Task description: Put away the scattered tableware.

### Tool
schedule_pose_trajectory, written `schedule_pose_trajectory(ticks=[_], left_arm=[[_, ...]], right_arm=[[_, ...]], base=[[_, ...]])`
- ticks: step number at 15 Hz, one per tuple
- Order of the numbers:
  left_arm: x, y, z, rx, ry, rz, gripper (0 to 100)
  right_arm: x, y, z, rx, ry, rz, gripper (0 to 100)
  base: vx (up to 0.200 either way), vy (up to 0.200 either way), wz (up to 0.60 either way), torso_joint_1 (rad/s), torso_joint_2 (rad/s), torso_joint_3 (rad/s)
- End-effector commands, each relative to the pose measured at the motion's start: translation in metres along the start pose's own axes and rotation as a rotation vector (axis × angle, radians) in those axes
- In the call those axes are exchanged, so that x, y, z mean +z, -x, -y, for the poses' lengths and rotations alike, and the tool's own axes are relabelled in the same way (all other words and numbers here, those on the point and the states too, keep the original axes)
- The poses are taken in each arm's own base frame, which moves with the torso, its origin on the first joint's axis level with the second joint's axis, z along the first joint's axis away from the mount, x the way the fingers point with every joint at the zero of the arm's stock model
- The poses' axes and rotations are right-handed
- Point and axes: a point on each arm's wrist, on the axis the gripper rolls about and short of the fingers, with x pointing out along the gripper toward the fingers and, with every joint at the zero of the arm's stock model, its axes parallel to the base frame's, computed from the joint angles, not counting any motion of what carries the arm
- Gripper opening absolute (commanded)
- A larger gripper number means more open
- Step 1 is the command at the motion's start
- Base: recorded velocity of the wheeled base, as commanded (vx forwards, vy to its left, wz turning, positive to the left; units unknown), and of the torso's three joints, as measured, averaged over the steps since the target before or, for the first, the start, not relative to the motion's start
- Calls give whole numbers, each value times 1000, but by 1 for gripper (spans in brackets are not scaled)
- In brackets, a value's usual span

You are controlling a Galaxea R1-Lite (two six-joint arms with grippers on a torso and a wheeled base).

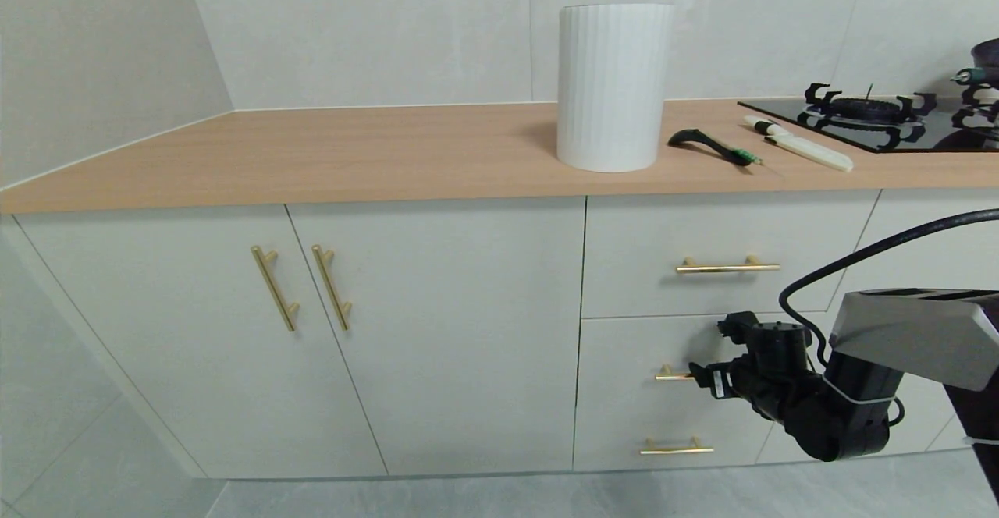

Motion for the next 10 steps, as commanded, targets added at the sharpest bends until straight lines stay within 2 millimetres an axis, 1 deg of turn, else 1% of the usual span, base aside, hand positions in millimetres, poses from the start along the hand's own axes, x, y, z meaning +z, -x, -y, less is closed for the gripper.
schedule_pose_trajectory(ticks=[1, 4, 5, 6, 8, 10], left_arm=[[0, 0, 0, 1, 2, -1, 100], [0, 0, 0, 1, 2, -1, 100], [0, 0, 0, 1, 2, -1, 100], [0, 0, 0, -1, 2, -1, 100], [0, 0, 0, -1, 0, -1, 100], [0, 0, 0, -1, 0, -1, 100]], right_arm=[[1, 9, 1, 5, 3, -18, 100], [9, 25, 3, 22, 20, -28, 100], [9, 25, 3, 22, 20, -28, 100], [15, 40, 5, 93, 23, -88, 100], [35, 63, 8, 107, 22, -57, 100], [50, 80, 10, 129, 20, -27, 100]], base=[[0, 0, 0, 0, 0, 0], [0, 0, 0, 0, 0, 0], [0, 0, 0, 0, 0, 0], [0, 0, 0, 0, 0, 0], [0, 0, 0, 0, 0, 0], [0, 0, 0, 0, 0, 0]])
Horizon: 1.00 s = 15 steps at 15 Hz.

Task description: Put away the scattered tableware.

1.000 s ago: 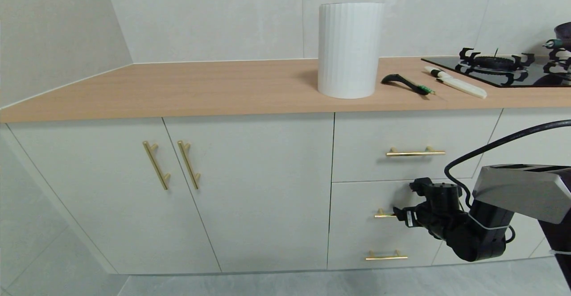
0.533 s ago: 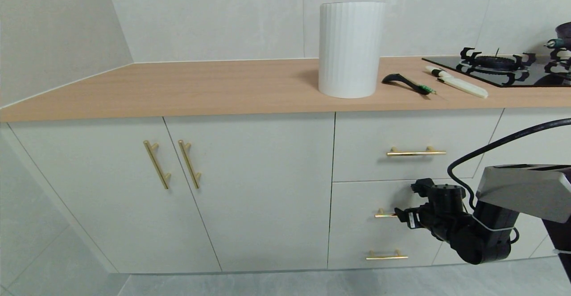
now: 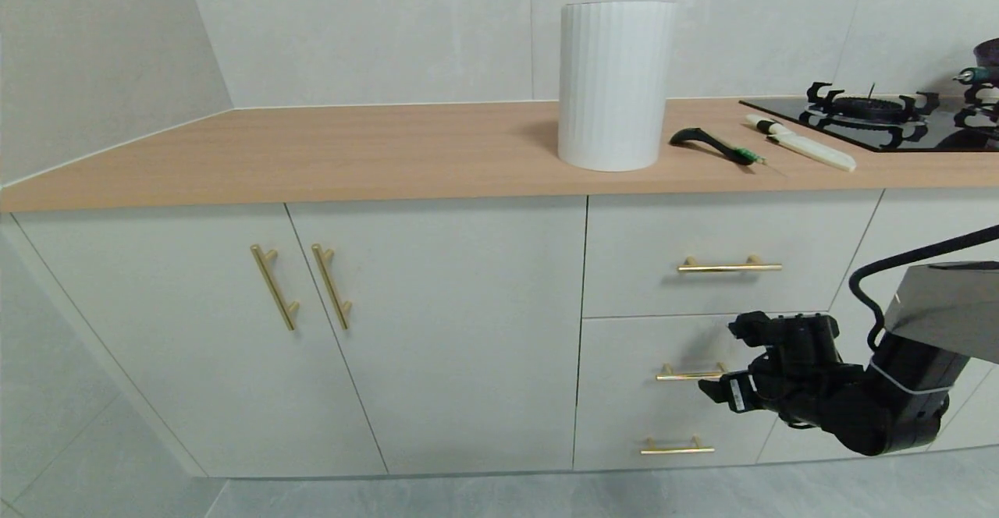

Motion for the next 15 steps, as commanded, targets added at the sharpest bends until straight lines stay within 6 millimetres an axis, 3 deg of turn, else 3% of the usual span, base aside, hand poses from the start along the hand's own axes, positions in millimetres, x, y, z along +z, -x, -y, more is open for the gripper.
schedule_pose_trajectory(ticks=[1, 3, 6, 8, 15], left_arm=[[0, 0, 0, 0, 0, 0, 100], [0, 0, 0, 0, 0, 0, 100], [0, 0, 0, 0, 0, 0, 100], [0, 0, 0, 0, 0, 0, 100], [0, 0, 0, 0, 0, 0, 100]], right_arm=[[27, 28, 2, 4, -6, 95, 100], [31, 22, 2, -3, -8, 130, 100], [10, -25, -2, -37, -10, 91, 100], [4, -45, -6, -71, -5, 84, 100], [-6, -63, -6, -98, -3, 58, 100]], base=[[0, 0, 0, 0, 0, 0], [0, 0, 0, 0, 0, 0], [0, 0, 0, 0, 0, 0], [0, 0, 0, 0, 0, 0], [0, 0, 0, 0, 0, 0]])
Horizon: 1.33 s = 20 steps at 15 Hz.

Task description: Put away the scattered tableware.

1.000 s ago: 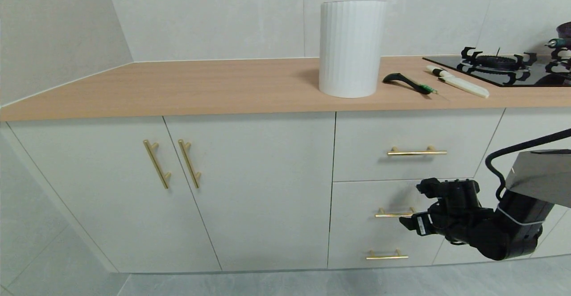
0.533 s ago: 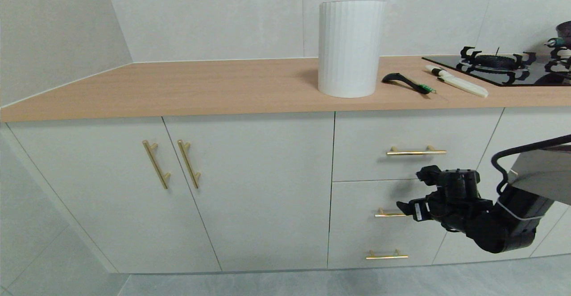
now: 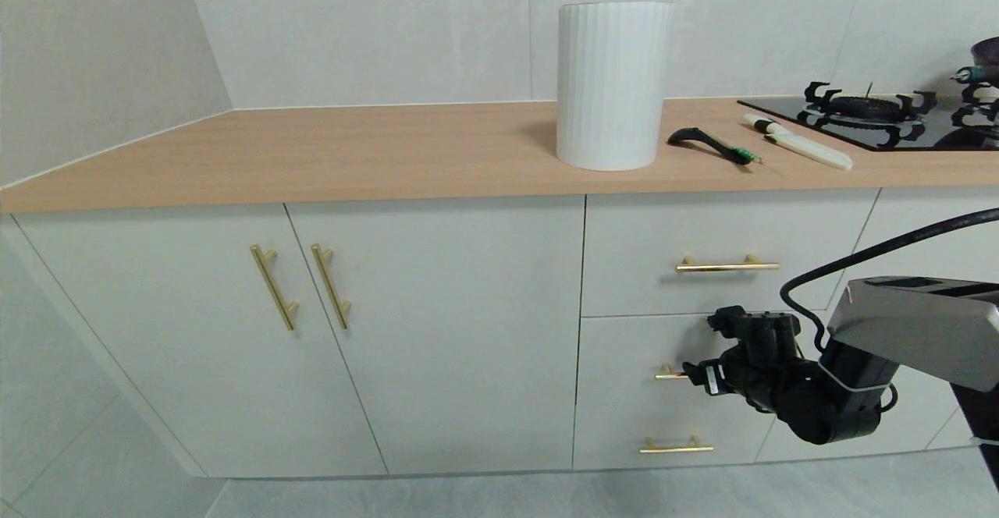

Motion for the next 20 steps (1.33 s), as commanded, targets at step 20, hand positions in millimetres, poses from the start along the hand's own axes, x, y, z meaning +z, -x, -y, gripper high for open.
schedule_pose_trajectory(ticks=[20], left_arm=[[0, 0, 0, 0, 0, -1, 100]], right_arm=[[-29, 10, 6, 30, 33, -237, 100]], base=[[0, 0, 0, 0, 0, 0]])
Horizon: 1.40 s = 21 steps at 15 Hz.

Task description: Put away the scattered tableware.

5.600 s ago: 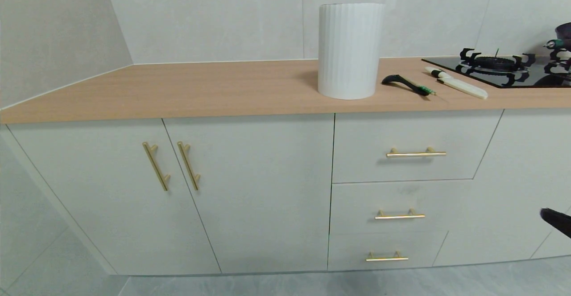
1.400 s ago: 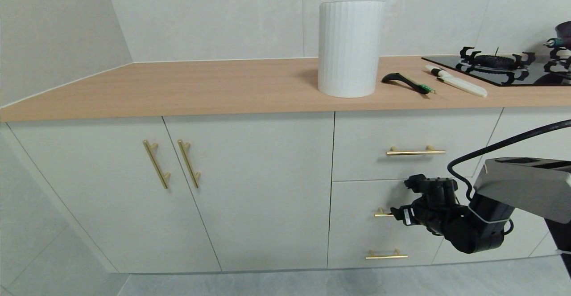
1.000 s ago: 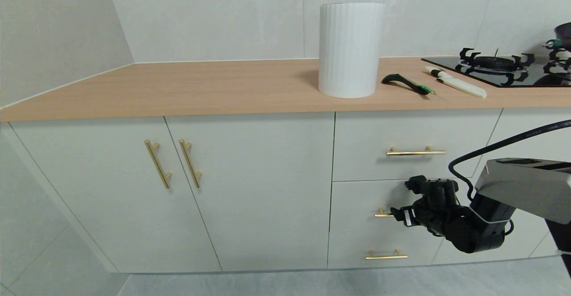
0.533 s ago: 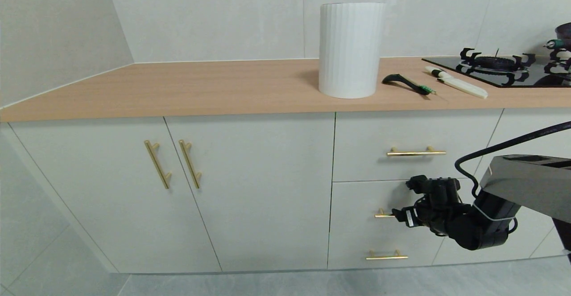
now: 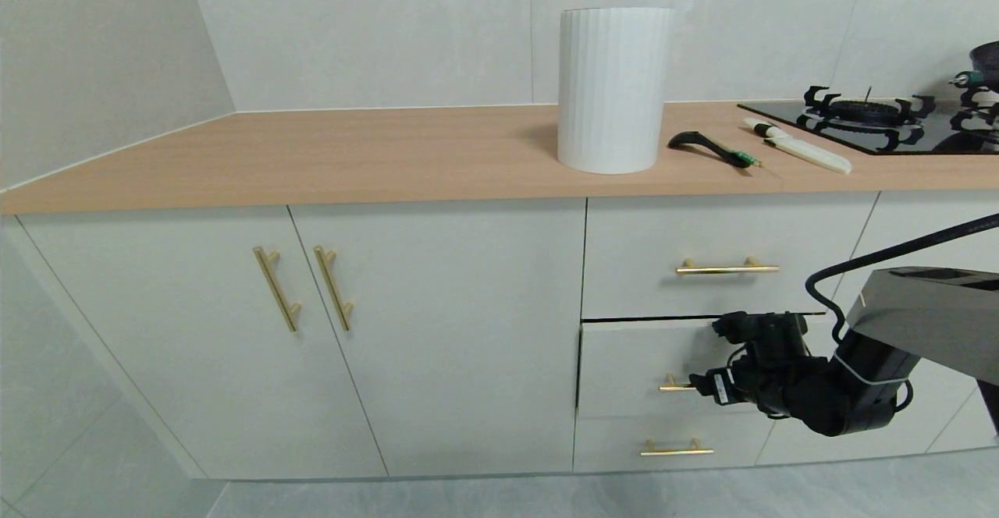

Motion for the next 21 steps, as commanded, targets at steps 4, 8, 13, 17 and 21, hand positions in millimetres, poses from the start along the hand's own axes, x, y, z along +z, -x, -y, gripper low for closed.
schedule_pose_trajectory(ticks=[4, 8, 13, 17, 21], left_arm=[[0, 0, 0, 1, -1, -1, 100], [0, 0, 0, 0, 1, -1, 100], [0, 0, 0, 0, -1, -1, 100], [0, 0, 0, 0, -1, -1, 100], [0, 0, 0, 0, -1, -1, 100]], right_arm=[[46, 112, 8, 92, 1, 163, 100], [70, 204, 7, 171, 30, 197, 100], [76, 224, 0, 197, 42, 206, 100], [79, 176, -21, 186, -34, 120, 100], [73, 131, -34, 94, -74, 124, 100]], base=[[0, 0, 0, 0, 0, 0], [0, 0, 0, 0, 0, 0], [0, 0, 0, 0, 0, 0], [0, 0, 0, 0, 0, 0], [0, 0, 0, 0, 0, 0]])
